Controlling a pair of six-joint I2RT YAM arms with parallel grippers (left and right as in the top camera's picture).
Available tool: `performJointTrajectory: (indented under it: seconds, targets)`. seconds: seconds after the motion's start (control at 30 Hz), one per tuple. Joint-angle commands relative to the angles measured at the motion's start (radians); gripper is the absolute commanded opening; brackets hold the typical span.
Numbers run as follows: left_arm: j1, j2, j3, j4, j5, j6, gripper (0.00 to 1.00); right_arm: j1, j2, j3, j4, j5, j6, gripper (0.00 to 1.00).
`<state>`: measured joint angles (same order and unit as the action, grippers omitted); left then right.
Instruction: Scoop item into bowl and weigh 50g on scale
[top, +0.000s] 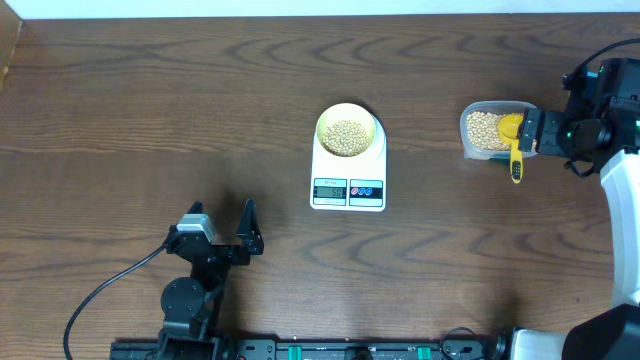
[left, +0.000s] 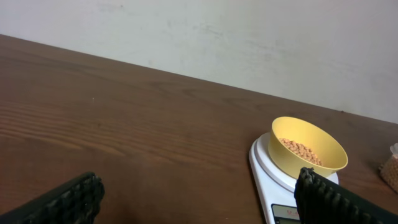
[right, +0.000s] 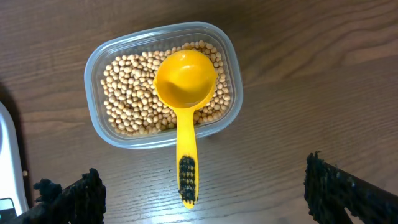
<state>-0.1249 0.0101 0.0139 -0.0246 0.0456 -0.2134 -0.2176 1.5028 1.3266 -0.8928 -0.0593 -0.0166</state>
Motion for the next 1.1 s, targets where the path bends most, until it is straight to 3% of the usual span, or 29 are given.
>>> performJointTrajectory:
  seconds: [0.0,0.53,1.07]
  targets:
    - [0.004,-0.006,-0.010,-0.049,-0.039,-0.006,1.00,-0.003,-0.005,0.015,0.002,-0.006,-0.015,0.99]
    - [0.004,-0.006,-0.010,-0.048,-0.039,-0.006,1.00,-0.004,-0.015,0.015,-0.001,0.001,-0.015,0.99]
    - [0.004,-0.006,-0.010,-0.048,-0.039,-0.006,1.00,0.010,-0.195,0.005,0.076,-0.037,0.060,0.99]
